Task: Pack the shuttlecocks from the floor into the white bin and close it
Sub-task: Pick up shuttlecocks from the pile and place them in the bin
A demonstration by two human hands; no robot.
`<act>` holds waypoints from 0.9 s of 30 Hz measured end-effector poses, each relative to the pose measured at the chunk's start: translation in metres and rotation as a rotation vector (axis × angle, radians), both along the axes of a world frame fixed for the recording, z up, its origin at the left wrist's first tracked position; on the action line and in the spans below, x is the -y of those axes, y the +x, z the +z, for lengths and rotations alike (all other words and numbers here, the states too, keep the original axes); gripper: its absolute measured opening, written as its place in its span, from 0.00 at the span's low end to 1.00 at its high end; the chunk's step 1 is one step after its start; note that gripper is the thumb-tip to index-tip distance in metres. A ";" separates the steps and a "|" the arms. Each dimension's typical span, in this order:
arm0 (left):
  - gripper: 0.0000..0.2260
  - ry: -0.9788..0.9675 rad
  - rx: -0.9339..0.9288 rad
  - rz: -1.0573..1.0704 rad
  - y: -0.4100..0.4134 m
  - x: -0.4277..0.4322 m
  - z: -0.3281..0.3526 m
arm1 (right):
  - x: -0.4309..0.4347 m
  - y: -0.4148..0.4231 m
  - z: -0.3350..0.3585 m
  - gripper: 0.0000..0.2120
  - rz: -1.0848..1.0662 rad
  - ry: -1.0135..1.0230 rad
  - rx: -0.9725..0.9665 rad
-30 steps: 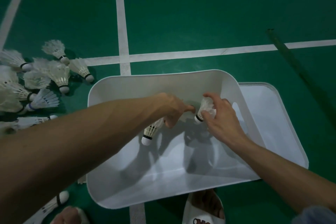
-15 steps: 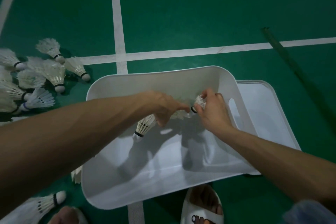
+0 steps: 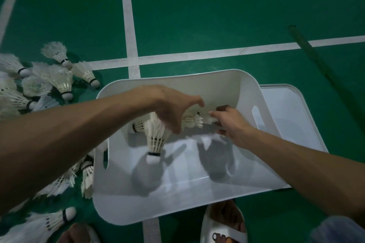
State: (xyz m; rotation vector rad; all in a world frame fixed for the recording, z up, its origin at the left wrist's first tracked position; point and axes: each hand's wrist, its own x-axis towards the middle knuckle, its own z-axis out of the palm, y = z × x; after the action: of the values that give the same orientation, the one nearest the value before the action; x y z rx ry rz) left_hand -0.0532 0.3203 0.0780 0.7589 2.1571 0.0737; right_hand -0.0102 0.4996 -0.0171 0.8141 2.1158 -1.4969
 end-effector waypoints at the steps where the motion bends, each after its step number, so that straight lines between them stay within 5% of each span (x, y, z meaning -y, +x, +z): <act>1: 0.40 -0.040 0.036 -0.003 0.002 0.004 0.000 | 0.000 0.001 -0.001 0.17 0.035 0.006 -0.011; 5: 0.42 -0.240 0.164 -0.058 0.018 0.022 -0.029 | 0.001 0.005 -0.003 0.29 0.339 0.238 -0.090; 10: 0.50 -0.267 0.162 0.012 0.015 0.040 -0.064 | 0.005 0.002 -0.014 0.28 0.457 0.493 -0.067; 18: 0.47 -0.237 0.018 -0.114 0.009 0.047 -0.067 | 0.009 -0.003 -0.020 0.26 0.393 0.573 -0.100; 27: 0.44 -0.039 0.177 0.020 0.007 0.054 -0.043 | 0.000 -0.004 0.015 0.34 0.435 0.510 -0.032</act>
State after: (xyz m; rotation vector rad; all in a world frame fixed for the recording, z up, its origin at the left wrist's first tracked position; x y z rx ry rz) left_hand -0.0466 0.2661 0.0354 0.6823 1.9929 0.1047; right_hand -0.0138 0.4998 -0.0022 0.4364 2.5315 -0.7640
